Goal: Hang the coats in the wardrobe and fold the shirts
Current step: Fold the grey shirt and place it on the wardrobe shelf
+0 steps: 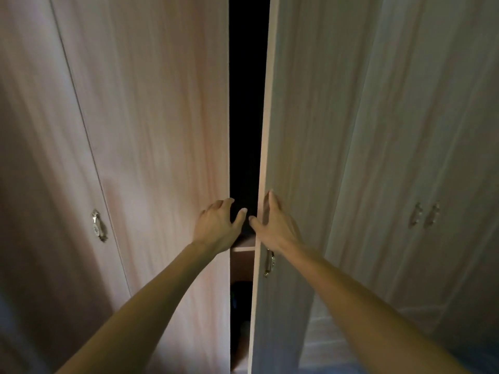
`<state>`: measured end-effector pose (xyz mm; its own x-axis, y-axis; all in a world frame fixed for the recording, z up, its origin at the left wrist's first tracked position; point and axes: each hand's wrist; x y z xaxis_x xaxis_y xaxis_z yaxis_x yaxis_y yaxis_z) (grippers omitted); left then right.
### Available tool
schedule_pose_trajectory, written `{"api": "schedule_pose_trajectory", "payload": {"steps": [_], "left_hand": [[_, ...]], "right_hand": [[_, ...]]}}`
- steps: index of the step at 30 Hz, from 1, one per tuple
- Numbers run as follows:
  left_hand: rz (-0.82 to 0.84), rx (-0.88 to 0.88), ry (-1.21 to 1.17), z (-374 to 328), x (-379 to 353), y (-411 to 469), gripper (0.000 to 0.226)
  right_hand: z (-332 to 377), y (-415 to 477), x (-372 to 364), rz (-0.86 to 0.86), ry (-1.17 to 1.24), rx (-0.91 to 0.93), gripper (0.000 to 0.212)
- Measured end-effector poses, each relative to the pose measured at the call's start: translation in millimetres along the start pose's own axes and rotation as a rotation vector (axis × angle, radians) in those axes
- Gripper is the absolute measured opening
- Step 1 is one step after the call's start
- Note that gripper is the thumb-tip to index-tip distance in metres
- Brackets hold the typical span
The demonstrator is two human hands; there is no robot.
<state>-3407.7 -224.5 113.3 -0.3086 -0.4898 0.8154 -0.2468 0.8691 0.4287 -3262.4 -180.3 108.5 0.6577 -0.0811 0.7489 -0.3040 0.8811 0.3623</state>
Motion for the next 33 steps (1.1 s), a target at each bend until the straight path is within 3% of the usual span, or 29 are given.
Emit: {"api": "schedule_pose_trajectory", "payload": {"steps": [6,33], "left_hand": [[0.025,-0.074,0.063,42.8,-1.1,42.8,0.055],[0.023,0.024,0.093,102.7,-43.2,151.5,0.051]], "right_hand": [[9.7,44.4,-29.8,0.01,-0.063,-0.005,0.085],[-0.4,185.1,-92.9,-0.008,-0.088,0.05,0.083]]}}
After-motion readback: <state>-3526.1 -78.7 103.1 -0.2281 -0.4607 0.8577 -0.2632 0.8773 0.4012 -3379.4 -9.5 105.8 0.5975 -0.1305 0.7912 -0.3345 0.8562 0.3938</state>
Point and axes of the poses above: each hand's wrist, its own y-axis towards the middle knuckle, its own x-axis out of the back of the hand, z = x × y, and after that the axes turned 4 degrees about x, right-handed
